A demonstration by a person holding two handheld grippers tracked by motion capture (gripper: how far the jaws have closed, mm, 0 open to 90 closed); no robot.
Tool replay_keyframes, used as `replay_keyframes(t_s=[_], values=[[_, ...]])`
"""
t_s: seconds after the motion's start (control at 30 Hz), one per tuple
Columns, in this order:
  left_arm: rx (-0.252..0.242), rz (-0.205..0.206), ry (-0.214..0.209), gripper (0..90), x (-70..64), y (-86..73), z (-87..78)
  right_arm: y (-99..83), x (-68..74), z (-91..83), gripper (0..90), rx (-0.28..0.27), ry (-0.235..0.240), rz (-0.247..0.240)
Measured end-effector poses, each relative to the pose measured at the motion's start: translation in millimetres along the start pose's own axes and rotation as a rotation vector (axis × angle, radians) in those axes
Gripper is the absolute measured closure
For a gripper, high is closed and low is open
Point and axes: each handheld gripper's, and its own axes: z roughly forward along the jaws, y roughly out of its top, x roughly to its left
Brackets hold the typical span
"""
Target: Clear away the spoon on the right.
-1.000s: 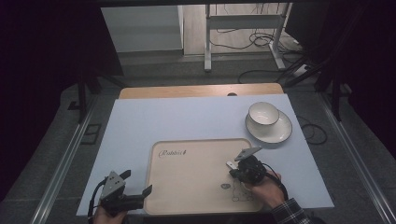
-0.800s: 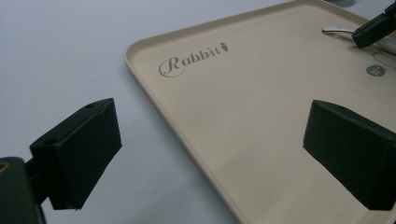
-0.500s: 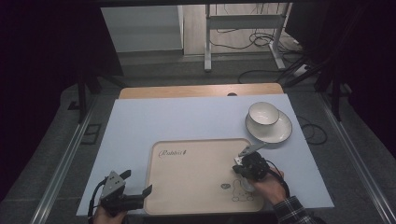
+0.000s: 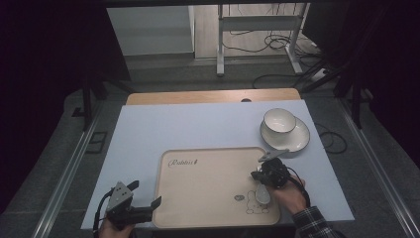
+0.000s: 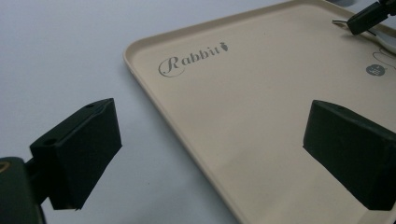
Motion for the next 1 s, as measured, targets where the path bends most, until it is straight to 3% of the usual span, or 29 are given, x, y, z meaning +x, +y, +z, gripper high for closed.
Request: replay_keyframes(t_s=[0.37, 1.0], values=[[0.000, 0.000, 0.000, 3.9, 0.0, 0.0, 0.0, 0.9, -1.4, -3.9, 89.6, -0.033, 0.007, 0.001], [-0.001, 0.002, -0.001, 3.9, -0.2, -0.1, -0.1, 1.7, 6.6, -18.2, 76.0, -0.091, -0.006, -0.024]])
